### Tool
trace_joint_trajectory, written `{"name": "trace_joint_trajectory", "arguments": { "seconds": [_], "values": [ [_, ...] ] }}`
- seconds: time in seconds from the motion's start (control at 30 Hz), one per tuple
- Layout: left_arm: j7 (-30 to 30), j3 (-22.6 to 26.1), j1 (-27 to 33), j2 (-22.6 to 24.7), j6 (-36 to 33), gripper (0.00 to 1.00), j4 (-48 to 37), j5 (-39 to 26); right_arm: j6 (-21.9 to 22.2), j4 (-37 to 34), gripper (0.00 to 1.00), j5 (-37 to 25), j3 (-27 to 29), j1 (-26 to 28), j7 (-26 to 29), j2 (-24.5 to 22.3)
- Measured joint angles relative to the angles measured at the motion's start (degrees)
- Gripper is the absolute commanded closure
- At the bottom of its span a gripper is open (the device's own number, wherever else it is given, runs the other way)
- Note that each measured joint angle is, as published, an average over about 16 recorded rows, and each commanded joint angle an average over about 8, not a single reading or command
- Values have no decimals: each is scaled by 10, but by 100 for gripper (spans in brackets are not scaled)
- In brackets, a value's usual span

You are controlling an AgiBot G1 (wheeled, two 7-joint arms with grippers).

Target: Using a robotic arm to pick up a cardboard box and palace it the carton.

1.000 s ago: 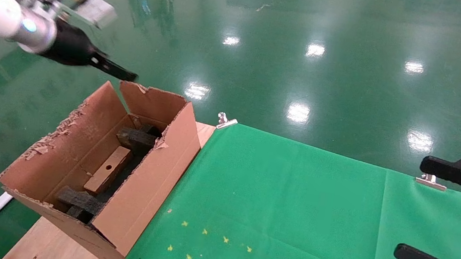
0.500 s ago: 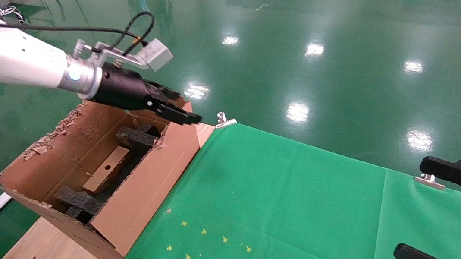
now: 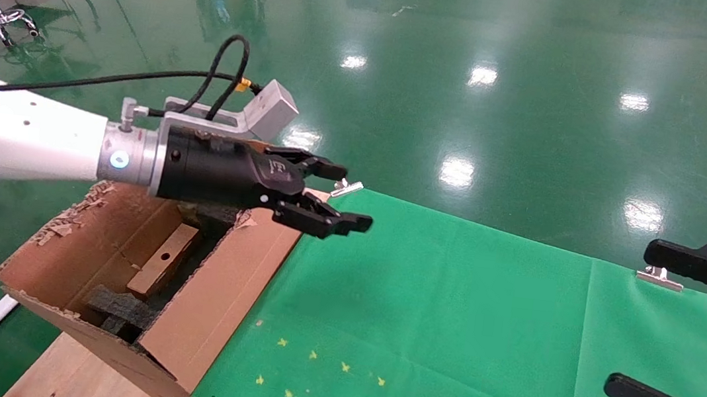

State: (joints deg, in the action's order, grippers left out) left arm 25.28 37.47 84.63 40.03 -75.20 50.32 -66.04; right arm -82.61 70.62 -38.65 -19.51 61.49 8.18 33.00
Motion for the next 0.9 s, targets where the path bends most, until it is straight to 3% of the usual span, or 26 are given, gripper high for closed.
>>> {"name": "trace_joint_trajectory", "arguments": {
  "seconds": [0.67,0.9],
  "values": [
    [-119,-176,-189,-41,-86,0,191,198,0,0,0,0,0,0,0,0],
    [-144,-216,-232,-50,-106,0,234,243,0,0,0,0,0,0,0,0]
  ]
}}
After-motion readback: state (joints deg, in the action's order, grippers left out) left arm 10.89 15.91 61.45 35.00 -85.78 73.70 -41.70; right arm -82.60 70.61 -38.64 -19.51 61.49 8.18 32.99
